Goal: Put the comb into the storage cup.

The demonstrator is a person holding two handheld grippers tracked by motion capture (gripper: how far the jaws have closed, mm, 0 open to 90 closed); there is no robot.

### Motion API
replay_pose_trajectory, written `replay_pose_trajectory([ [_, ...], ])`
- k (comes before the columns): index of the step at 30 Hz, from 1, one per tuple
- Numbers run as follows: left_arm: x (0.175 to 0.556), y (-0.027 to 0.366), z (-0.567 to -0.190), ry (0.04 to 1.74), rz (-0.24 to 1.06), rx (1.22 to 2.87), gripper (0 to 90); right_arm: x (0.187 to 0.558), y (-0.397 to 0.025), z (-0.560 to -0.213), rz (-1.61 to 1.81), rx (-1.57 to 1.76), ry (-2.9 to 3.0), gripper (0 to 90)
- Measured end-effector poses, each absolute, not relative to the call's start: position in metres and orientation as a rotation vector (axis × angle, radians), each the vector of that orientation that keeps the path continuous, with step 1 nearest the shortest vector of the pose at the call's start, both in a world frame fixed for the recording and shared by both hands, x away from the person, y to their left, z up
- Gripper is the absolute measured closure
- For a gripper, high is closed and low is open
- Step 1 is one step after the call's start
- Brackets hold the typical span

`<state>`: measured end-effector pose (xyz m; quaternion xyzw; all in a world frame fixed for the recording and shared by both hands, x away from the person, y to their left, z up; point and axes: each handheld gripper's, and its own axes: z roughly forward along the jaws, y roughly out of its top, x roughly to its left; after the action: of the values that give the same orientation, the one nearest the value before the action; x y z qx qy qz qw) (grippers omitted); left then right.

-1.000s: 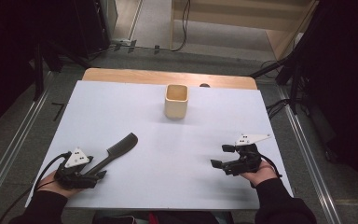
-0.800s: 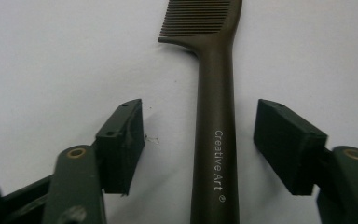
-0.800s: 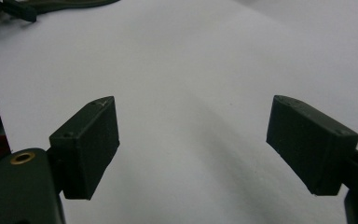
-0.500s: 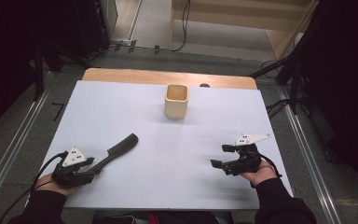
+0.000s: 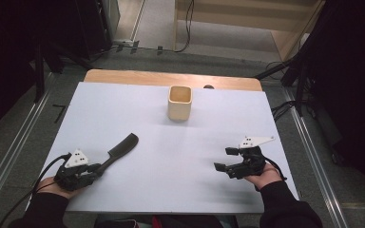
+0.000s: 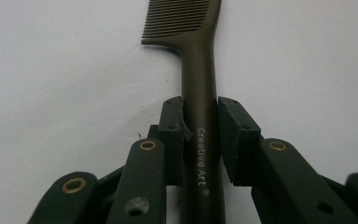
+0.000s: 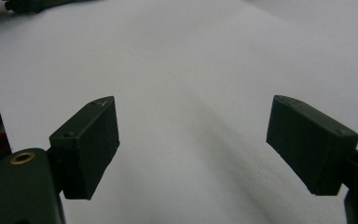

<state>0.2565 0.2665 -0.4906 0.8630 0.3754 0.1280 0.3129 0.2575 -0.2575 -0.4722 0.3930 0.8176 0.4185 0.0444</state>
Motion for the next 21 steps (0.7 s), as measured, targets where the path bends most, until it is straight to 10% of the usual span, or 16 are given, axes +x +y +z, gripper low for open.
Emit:
replay_pose_trajectory([
  [21,0.264,0.274,-0.479,1.116,0.172,2.156,73.0,0.257,-0.258,-0.472,1.280,1.198,2.497,15.4],
])
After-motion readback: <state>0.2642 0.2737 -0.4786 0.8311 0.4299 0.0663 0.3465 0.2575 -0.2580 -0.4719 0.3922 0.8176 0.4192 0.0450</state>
